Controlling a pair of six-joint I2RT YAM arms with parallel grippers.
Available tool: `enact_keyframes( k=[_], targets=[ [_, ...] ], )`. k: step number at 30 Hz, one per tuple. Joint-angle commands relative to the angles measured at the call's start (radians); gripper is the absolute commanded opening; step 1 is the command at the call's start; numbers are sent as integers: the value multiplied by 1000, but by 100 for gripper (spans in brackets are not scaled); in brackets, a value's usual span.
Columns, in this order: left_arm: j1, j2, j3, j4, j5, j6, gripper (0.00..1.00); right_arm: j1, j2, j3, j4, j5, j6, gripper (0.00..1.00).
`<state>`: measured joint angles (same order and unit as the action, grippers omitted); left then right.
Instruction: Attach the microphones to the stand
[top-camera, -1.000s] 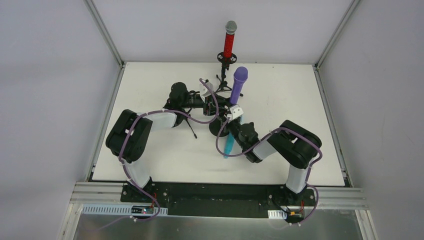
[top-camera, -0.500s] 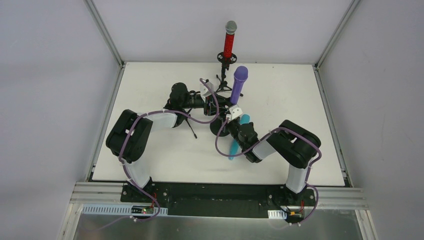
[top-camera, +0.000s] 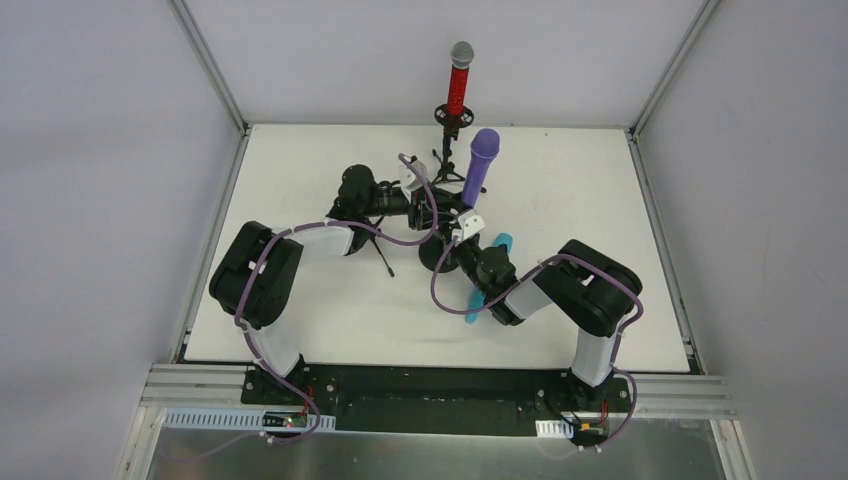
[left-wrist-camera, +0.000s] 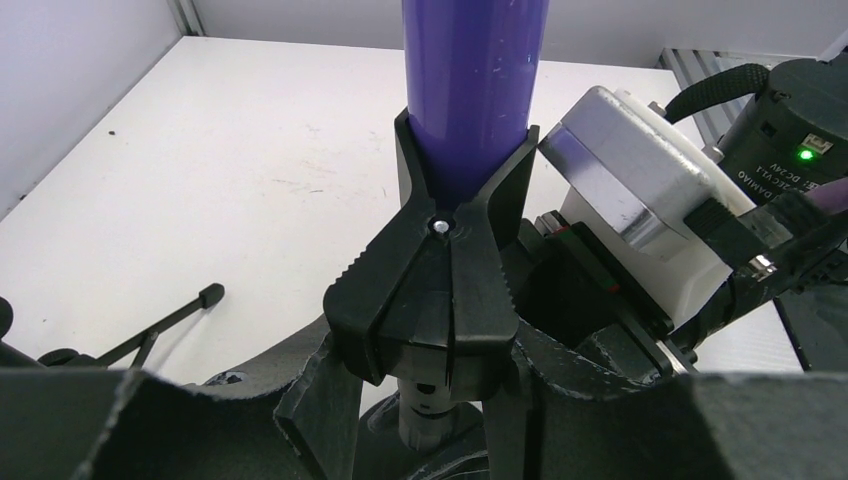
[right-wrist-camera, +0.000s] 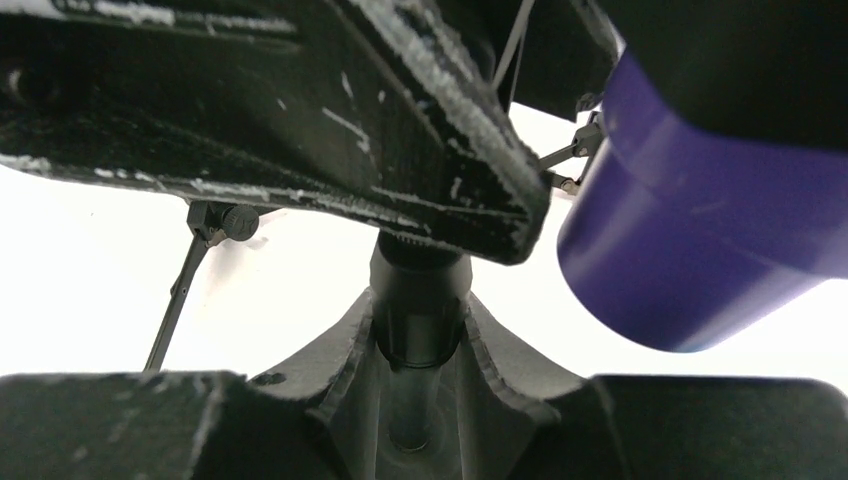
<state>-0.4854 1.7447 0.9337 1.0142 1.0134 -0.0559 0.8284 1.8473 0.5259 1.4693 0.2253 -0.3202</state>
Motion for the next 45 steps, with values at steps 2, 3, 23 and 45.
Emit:
enact_keyframes(
  k=[2,3,23,45],
  targets=[
    [-19,-73,52,131,39,-75,0,-2,-3,6,54,-27,-26,0],
    [-18,-82,56,127,38,-74,0,-3,-3,6,54,-26,-25,0],
    [-12,-183,182,41,40,-102,0,-3,-9,-4,54,-57,-31,0],
    [-9,-269,159,-52,15,-5,0,-4,-11,-1,54,-64,-15,0]
  ],
)
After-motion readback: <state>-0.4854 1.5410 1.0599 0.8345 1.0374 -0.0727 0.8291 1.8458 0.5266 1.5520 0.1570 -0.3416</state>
